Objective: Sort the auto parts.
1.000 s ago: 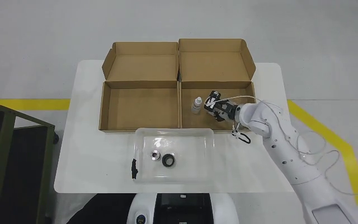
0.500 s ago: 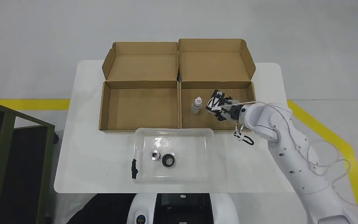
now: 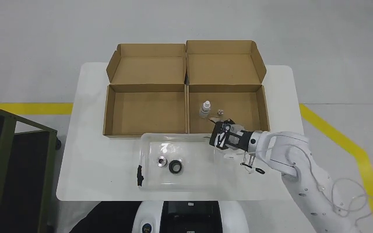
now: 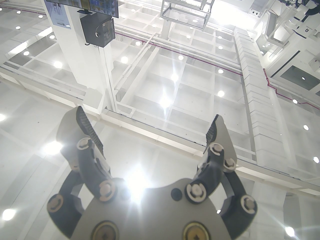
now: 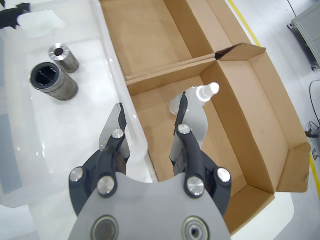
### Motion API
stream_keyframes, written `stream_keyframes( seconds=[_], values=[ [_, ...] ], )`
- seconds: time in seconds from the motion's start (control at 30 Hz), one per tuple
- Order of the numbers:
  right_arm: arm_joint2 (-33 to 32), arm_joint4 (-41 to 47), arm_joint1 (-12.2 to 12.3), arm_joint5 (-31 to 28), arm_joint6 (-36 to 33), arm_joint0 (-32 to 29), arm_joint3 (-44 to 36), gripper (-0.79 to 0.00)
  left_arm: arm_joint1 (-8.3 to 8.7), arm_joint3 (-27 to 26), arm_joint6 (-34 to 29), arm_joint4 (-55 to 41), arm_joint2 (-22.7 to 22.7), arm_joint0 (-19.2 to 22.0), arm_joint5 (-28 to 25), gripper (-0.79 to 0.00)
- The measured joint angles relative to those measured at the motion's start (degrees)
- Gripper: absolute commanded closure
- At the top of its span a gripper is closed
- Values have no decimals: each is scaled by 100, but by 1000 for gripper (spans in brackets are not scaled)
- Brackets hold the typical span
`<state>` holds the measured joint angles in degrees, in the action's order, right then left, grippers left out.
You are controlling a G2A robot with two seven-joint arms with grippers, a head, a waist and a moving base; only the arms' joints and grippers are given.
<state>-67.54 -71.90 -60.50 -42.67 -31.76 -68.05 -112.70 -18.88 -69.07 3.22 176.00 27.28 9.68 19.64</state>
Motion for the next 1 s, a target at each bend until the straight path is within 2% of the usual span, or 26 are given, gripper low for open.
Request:
stream_keyframes(
  seconds=[0.17, 0.33, 0.43, 0.6, 1.0],
  values=[
    [170, -202, 21, -173, 102, -238, -283, -437, 0, 0, 0, 0, 0, 0, 0, -785],
    [445, -271, 11, -329, 205, -300, -230, -462, 0, 0, 0, 0, 0, 0, 0, -785],
    [712, -313, -21, -376, 237, -235, -82, -474, 0, 0, 0, 0, 0, 0, 0, -785],
    [1241, -361, -106, -427, 255, -29, 214, -548, 0, 0, 0, 0, 0, 0, 0, -785],
    [1957, -504, -288, -210, 234, 435, 794, -570, 0, 0, 0, 0, 0, 0, 0, -785]
  ],
)
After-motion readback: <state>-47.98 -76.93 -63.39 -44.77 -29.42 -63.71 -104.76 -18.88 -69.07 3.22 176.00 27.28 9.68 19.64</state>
